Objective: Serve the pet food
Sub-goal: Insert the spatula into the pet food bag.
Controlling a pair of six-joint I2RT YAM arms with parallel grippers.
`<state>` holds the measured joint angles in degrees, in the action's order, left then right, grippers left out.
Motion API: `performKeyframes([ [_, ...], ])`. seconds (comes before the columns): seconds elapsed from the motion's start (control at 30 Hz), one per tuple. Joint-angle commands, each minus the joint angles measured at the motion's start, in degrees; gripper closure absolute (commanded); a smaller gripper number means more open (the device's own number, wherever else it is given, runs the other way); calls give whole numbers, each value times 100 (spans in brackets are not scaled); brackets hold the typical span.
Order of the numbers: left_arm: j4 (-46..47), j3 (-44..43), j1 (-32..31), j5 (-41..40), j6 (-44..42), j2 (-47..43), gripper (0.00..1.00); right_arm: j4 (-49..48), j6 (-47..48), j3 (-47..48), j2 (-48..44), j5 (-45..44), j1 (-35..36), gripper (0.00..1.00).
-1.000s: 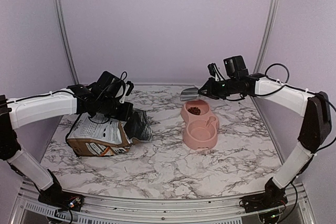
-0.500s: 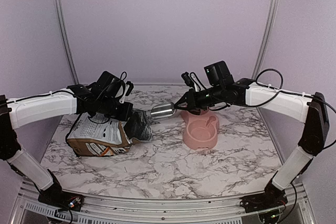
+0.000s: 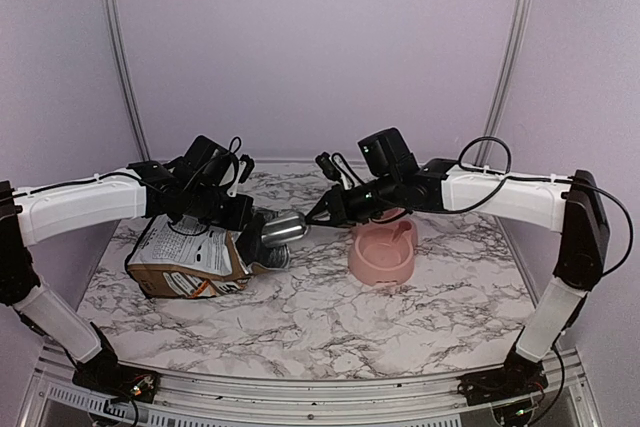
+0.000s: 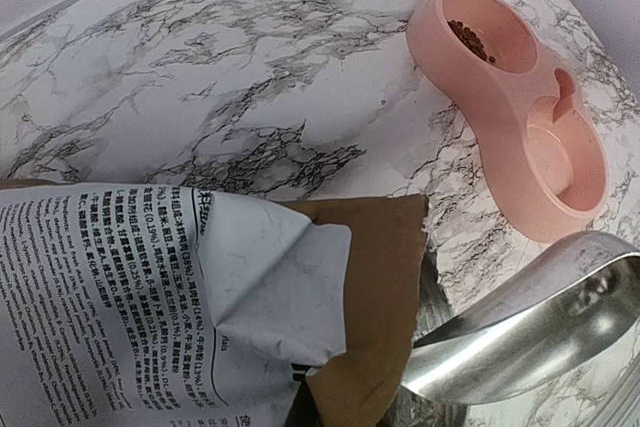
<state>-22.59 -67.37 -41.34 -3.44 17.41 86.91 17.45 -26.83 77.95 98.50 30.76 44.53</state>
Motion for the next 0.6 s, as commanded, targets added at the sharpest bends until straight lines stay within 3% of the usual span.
performKeyframes([
  [0.0,-11,-66,-16,209,72,24,100,-838,-419,24,160,-282,178,100],
  [0.57,-7,-264,10,285,59,314,100,-1325,-407,408,1419,-1415,589,100],
])
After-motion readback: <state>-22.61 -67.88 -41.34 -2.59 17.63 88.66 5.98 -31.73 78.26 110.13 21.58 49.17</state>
